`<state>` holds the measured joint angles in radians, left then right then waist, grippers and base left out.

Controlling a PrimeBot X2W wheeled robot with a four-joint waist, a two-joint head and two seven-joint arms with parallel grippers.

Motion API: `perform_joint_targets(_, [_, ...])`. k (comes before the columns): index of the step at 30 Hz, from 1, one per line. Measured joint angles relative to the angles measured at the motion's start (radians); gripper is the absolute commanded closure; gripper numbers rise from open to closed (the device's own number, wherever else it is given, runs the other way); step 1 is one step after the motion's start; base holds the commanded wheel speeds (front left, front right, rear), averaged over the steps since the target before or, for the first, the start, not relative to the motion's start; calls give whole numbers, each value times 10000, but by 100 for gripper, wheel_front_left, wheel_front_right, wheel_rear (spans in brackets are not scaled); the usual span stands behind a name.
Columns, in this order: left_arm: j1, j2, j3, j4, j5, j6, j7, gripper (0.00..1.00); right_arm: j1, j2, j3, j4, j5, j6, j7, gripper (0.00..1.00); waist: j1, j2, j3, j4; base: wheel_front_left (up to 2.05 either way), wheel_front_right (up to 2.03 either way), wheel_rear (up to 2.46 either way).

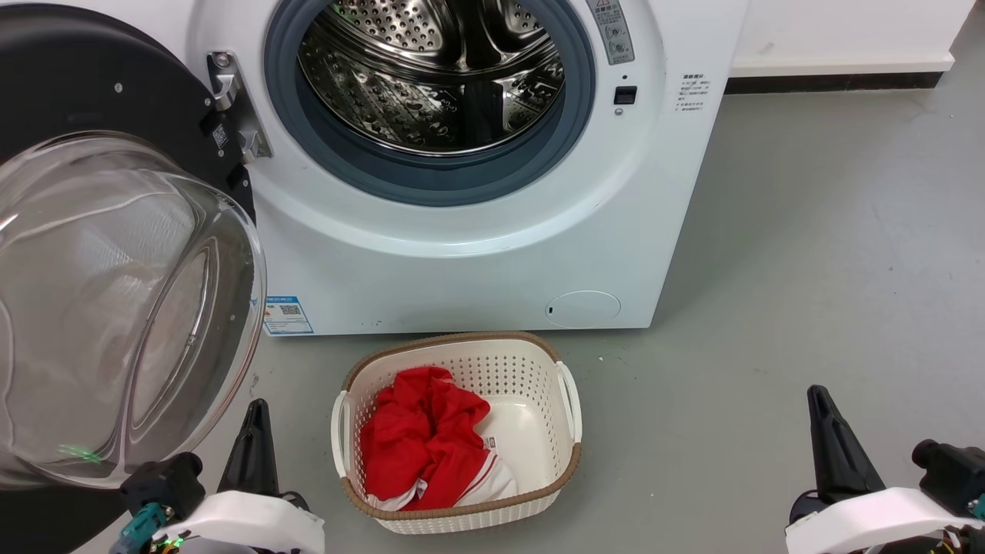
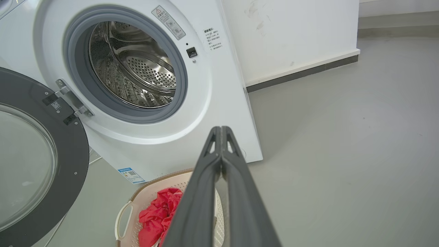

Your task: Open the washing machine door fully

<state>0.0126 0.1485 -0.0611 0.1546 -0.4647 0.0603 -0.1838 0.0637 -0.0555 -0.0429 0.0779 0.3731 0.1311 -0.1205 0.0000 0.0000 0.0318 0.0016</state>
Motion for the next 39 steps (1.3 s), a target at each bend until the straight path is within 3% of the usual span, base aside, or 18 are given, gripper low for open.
perform_joint_targets(39, [-558, -456, 803, 420, -5396, -884, 1402, 100, -712, -115, -90, 786, 6015, -2, 920, 100, 1, 0, -100, -5, 0, 0, 0])
